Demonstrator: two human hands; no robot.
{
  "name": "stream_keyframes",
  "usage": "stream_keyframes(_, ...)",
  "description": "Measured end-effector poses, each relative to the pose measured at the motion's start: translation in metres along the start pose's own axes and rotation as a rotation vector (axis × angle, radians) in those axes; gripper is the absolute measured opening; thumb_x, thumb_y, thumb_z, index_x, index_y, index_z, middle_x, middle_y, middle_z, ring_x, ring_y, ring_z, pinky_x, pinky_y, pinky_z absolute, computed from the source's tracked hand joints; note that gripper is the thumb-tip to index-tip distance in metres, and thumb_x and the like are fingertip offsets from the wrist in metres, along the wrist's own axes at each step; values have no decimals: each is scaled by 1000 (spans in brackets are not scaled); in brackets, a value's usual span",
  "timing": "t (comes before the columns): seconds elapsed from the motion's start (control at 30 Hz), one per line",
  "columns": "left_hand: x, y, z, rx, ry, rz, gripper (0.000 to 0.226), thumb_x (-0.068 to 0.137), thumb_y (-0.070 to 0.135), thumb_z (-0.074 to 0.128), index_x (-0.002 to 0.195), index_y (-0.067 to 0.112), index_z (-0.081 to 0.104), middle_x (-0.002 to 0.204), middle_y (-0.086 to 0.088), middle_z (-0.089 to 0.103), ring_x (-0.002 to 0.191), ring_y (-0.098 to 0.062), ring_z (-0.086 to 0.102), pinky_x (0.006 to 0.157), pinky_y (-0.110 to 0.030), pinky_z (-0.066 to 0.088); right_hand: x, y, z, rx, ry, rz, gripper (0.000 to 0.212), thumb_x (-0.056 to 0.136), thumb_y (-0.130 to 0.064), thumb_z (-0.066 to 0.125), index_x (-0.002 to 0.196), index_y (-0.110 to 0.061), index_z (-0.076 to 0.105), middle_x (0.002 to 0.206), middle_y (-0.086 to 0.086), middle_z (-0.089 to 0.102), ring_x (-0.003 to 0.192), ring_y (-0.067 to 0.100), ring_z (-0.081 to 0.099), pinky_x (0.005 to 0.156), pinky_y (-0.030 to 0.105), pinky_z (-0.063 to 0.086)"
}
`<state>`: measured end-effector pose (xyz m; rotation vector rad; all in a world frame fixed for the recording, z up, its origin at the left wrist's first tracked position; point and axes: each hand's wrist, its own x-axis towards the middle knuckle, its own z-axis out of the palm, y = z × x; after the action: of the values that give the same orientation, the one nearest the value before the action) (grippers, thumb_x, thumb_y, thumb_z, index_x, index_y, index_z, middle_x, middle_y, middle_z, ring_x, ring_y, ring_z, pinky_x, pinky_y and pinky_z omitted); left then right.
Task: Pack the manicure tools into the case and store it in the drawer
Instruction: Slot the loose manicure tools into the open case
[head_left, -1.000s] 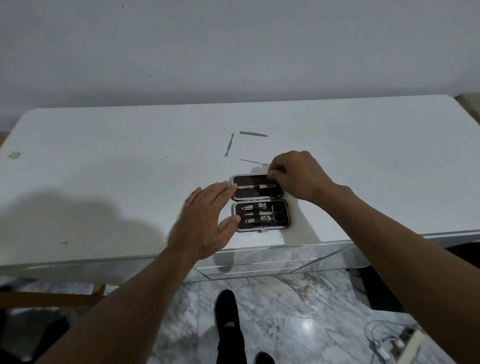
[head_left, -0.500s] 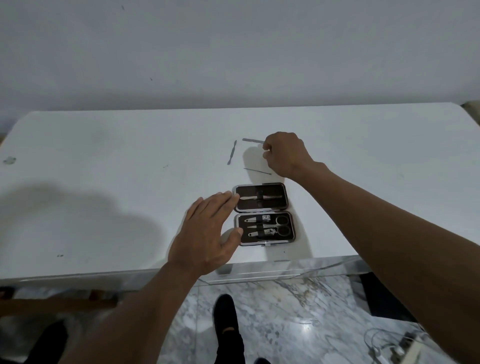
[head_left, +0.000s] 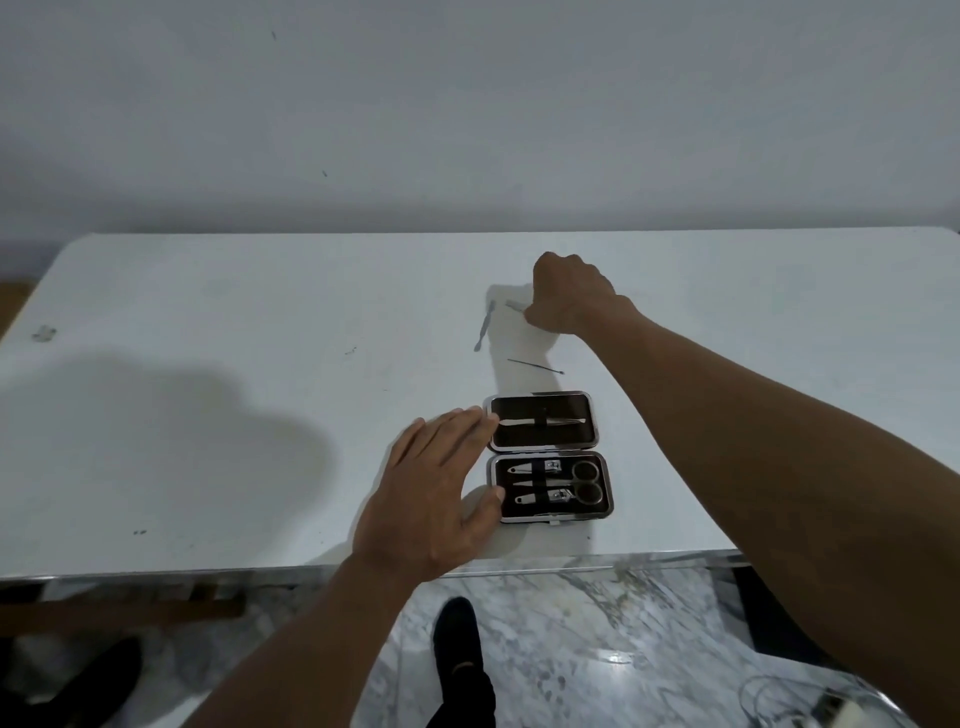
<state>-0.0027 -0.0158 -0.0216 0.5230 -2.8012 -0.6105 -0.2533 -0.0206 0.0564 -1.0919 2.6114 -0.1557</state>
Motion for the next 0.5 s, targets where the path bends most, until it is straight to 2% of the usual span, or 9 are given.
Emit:
stream_keyframes(0.17, 1, -1, 1, 28, 7, 0, 65, 86, 46, 46, 146, 22, 39, 149, 4, 42, 139, -12, 34, 117, -39, 21, -9, 10, 11, 93, -16, 3, 15, 83, -15, 58, 79, -8, 46, 87, 10, 51, 82, 33, 52, 68, 32, 40)
stream_keyframes(0.23, 1, -1, 2, 34, 12, 1, 65, 85, 46, 46, 145, 21, 39, 148, 3, 43, 138, -12, 35, 117, -36, 19, -16, 15, 15, 176, 15, -5, 13, 80, -17, 59, 78, -8, 50, 80, 8, 53, 77, 31, 54, 60, 28, 38)
stream_keyframes(0.33, 1, -1, 2, 46, -5, -2, 66, 86, 47, 43, 145, 20, 39, 148, 2, 42, 138, -13, 35, 117, -36, 19, -37, 25, 10, 290, -24, -66, 17, 75, -9, 62, 61, -11, 52, 67, 3, 55, 70, 24, 55, 51, 24, 36)
stream_keyframes(0.43, 1, -1, 3, 56, 1, -4, 66, 86, 48, 43, 145, 20, 38, 148, 2, 42, 138, -14, 34, 117, -37, 19, -65, 37, 3, 346, -64, -157, 5, 75, -9, 73, 75, -7, 68, 70, -7, 62, 70, 12, 59, 56, 18, 41)
stream_keyframes(0.5, 1, -1, 3, 53, 7, -2, 66, 86, 48, 42, 145, 20, 38, 148, 2, 42, 138, -14, 34, 117, -37, 19, -81, 46, -1, 379, -83, -176, 12, 74, -14, 78, 83, -11, 70, 69, -11, 62, 64, 3, 57, 55, 14, 39)
